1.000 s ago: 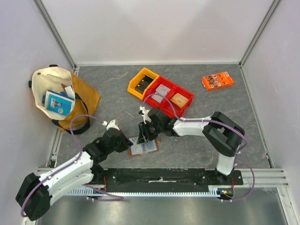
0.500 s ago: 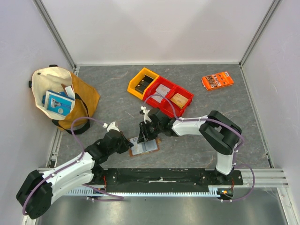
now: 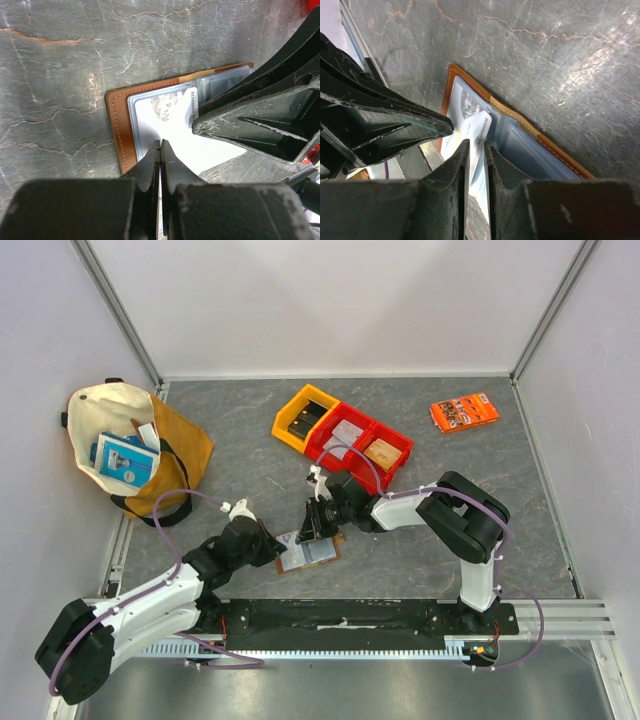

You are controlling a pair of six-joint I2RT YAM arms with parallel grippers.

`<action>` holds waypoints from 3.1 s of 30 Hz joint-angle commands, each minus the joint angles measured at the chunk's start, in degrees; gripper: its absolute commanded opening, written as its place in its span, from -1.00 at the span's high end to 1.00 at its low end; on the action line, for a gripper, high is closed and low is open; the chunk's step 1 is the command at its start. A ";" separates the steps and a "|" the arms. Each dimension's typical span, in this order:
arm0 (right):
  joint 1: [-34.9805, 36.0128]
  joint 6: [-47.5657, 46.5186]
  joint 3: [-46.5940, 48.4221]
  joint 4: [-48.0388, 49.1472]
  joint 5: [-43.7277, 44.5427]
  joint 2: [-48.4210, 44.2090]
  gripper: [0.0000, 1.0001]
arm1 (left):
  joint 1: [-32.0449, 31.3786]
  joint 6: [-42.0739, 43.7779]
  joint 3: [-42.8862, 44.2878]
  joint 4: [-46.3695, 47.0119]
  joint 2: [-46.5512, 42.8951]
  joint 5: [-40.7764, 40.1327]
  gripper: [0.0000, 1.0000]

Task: Take the credit cards out of the card holder
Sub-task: Remove the credit card from the card holder.

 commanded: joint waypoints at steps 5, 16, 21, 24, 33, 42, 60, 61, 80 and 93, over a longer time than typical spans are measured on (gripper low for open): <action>0.25 3.23 -1.14 8.32 -5.38 1.67 0.62 | -0.11 -0.54 -1.36 0.48 2.56 0.73 0.96; -3.08 -0.19 -3.42 3.84 -2.57 -0.35 1.00 | -0.11 -0.80 -1.01 -2.16 -1.65 -0.50 0.85; -3.62 -1.43 -3.43 1.81 -1.60 -1.06 1.00 | -0.20 0.16 0.31 -2.51 -0.78 -0.06 0.82; -3.53 -1.25 -3.43 1.99 -1.69 -0.79 1.00 | -0.11 1.04 1.62 -2.16 0.36 0.73 0.81; -3.62 -1.43 -3.43 1.99 -1.86 -0.35 1.00 | -0.20 4.47 6.19 -1.28 3.52 0.56 0.83; -3.62 -1.95 -3.86 1.64 -1.60 -0.97 1.00 | -0.03 5.53 8.22 -3.29 11.18 1.53 0.96; -3.79 -3.18 -3.78 -0.38 0.16 -1.67 1.00 | -0.11 6.85 9.45 -9.54 13.10 3.19 0.96; -3.79 -3.62 -3.78 -0.99 0.51 -1.85 1.00 | -0.29 7.11 9.71 -9.89 13.55 3.28 0.96; -7.13 -6.70 -3.95 -8.82 4.82 -4.92 1.00 | -1.17 8.43 11.65 -9.89 20.23 3.81 0.96; -7.40 -5.30 -4.04 -5.75 0.16 -3.52 0.66 | -1.25 7.99 12.53 -9.10 15.05 4.07 0.96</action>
